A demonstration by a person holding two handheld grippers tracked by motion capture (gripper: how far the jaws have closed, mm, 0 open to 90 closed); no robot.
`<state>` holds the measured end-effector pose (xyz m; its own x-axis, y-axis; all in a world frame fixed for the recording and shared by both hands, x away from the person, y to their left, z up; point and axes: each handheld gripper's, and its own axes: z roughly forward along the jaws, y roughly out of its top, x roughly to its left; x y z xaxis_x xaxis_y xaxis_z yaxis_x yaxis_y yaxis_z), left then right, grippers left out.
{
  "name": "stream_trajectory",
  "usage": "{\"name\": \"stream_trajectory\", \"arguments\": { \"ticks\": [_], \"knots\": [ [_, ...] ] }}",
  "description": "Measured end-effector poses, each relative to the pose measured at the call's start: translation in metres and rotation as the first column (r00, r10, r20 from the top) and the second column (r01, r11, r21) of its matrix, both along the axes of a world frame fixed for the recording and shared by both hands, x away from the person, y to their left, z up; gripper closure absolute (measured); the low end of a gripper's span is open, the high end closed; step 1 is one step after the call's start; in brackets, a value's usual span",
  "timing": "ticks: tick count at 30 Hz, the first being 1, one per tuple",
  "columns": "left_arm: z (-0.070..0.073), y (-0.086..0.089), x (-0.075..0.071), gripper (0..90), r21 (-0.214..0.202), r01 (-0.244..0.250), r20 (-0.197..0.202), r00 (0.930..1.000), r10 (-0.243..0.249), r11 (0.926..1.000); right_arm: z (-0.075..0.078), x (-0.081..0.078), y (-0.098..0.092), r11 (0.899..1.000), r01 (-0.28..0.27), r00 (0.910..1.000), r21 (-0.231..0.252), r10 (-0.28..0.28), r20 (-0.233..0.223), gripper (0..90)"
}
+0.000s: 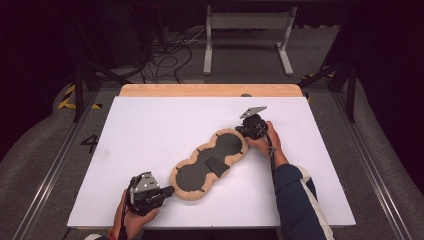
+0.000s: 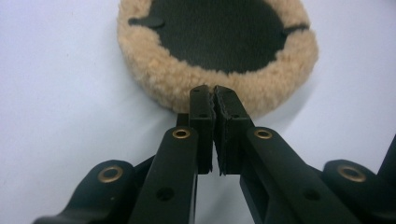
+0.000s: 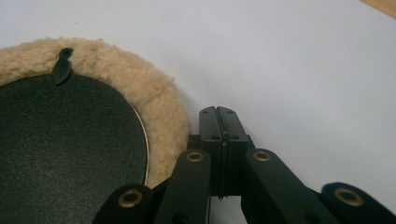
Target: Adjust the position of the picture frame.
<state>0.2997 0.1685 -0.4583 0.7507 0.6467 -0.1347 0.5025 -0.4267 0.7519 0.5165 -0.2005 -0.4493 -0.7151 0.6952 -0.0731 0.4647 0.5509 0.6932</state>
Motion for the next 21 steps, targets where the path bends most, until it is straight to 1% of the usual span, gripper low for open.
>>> {"name": "stream_trajectory", "arguments": {
  "ticks": [1,2,6,10,11,12,13,14,16,17,18,19,21],
  "knots": [
    [0.001,-0.001,0.0,86.5,-0.004,-0.008,0.002,1.0,0.008,1.0,0.0,0.0,-0.001,1.0,-0.004,1.0,0.001,0.004,-0.002,90.0],
    [0.001,-0.002,0.0,86.5,0.001,-0.008,0.008,0.9999,0.008,1.0,0.0,0.0,-0.002,1.0,-0.01,0.9999,0.002,0.01,-0.005,90.0],
    [0.001,-0.002,0.0,86.9,0.004,-0.023,0.01,0.9997,0.023,0.9997,0.001,-0.001,-0.005,1.0,-0.018,0.9997,0.003,0.018,-0.013,90.0],
    [0.002,-0.005,0.0,87.4,0.032,-0.024,0.031,0.9992,0.023,0.9992,0.001,-0.005,-0.009,1.0,-0.015,0.9997,0.001,0.015,-0.019,90.0],
    [0.003,-0.006,0.003,87.5,0.049,-0.031,0.044,0.9986,0.028,0.9983,0.001,-0.007,-0.013,1.0,-0.008,0.9998,0.003,0.008,-0.019,90.0],
    [0.003,-0.008,0.003,87.6,0.046,-0.043,0.037,0.9985,0.041,0.998,0.001,-0.009,-0.015,1.0,-0.001,0.9998,0.004,0.001,-0.02,90.0],
    [0.003,-0.008,0.003,87.9,0.046,-0.043,0.037,0.9985,0.041,0.998,0.001,-0.009,-0.015,1.0,-0.001,0.9998,0.004,0.001,-0.02,90.0],
    [0.004,-0.008,0.007,87.9,0.06,-0.039,0.046,0.9983,0.036,0.9974,0.001,-0.014,-0.02,1.0,0.015,0.9997,0.01,-0.015,-0.017,90.0],
    [0.004,-0.008,0.009,88.6,0.061,-0.043,0.049,0.998,0.04,0.9972,0.0,-0.016,-0.022,1.0,0.021,0.9997,0.01,-0.021,-0.013,90.0],
    [0.005,-0.009,0.011,89.4,0.076,-0.032,0.053,0.9982,0.028,0.9966,0.0,-0.019,-0.025,1.0,0.026,0.9996,0.012,-0.025,-0.011,90.0],
    [0.005,-0.009,0.014,89.5,0.086,-0.032,0.062,0.9977,0.027,0.9958,0.0,-0.022,-0.029,0.999,0.037,0.9992,0.018,-0.037,-0.013,90.0],
    [0.005,-0.009,0.016,89.7,0.089,-0.03,0.063,0.9977,0.025,0.9955,0.0,-0.025,-0.031,0.999,0.041,0.9991,0.019,-0.041,-0.015,90.0],
    [0.006,-0.01,0.023,89.9,0.098,-0.032,0.07,0.9972,0.026,0.9946,0.001,-0.03,-0.035,0.999,0.053,0.9986,0.004,-0.053,-0.009,90.0]
  ]
}}
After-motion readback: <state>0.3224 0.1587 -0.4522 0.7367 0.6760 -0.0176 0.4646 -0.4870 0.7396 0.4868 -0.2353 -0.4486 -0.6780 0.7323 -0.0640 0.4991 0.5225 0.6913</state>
